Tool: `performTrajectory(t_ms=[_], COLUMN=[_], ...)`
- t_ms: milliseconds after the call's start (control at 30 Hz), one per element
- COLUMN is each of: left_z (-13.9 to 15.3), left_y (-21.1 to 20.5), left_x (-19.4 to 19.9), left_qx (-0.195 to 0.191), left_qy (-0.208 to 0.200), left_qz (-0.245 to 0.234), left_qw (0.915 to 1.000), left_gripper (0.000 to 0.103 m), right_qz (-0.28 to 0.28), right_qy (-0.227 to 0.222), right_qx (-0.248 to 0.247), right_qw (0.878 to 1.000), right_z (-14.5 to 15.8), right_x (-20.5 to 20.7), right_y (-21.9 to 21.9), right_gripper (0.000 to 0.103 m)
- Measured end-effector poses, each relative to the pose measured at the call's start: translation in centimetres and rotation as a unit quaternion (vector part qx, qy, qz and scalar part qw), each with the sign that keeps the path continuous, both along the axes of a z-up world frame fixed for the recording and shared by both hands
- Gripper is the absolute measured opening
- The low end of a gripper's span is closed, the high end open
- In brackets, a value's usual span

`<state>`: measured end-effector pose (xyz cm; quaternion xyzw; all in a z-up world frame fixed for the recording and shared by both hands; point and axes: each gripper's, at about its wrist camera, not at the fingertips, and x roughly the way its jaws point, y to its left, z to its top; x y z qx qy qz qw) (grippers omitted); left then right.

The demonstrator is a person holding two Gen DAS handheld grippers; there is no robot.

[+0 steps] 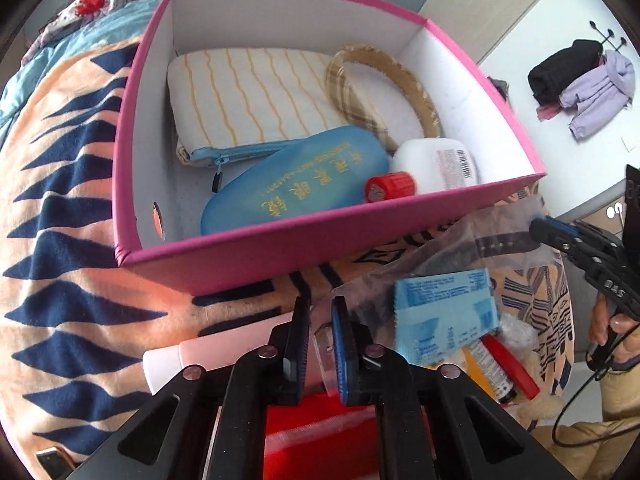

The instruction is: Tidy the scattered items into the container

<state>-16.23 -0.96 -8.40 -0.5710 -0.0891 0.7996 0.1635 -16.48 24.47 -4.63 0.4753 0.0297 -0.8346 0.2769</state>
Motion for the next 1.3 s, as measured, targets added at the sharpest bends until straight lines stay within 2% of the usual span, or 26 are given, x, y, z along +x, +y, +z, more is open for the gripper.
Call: performTrajectory(t_ms=[167,567,933,1067,1167,1200,1300], left_z=[2.5,8.6,11.9,11.2,9.6,8.6,5.7], left_y=[-0.7,-2.6,-2.9,-2.6,-1.9,-1.6,-0.5], left_x=[0.8,2.4,2.6,2.1,2.1,2.1,1.6], left_qx=[0.013,0.04,0.045,0.042,0.029,0.032,0.022], left_qy=[0.029,0.098,0.144,0.13,0.105,0.088,0.038], left_qz=[0.021,0.071,0.086,0.087,0.071,0.063,0.05], left_qw=[0.9993,0.9919,0.9848,0.9868,0.9915,0.9936,0.9978], left_gripper=[0.007,0.006,0.002,0.003,0.003,0.005,0.021], right_qz=[-0.002,0.004,0.01,0.005,-0.002,-0.004,-0.01], right_qy=[0.004,0.052,0.08,0.08,0.079,0.079,0.074], right_qx=[-0.003,-0.046,-0.09,-0.083,-0.082,-0.08,-0.075], right_qw=[1.0,0.998,0.993,0.993,0.994,0.994,0.994], right_z=[0.6,5.5,8.8,8.7,8.5,8.5,8.2], right_x=[0.4,1.4,1.3,0.8,0.5,0.5,0.3], right_y=[0.5,1.1,1.3,0.8,1.0,1.2,1.7], right_gripper=[0.01,0.01,0.01,0.01,0.01,0.01,0.01])
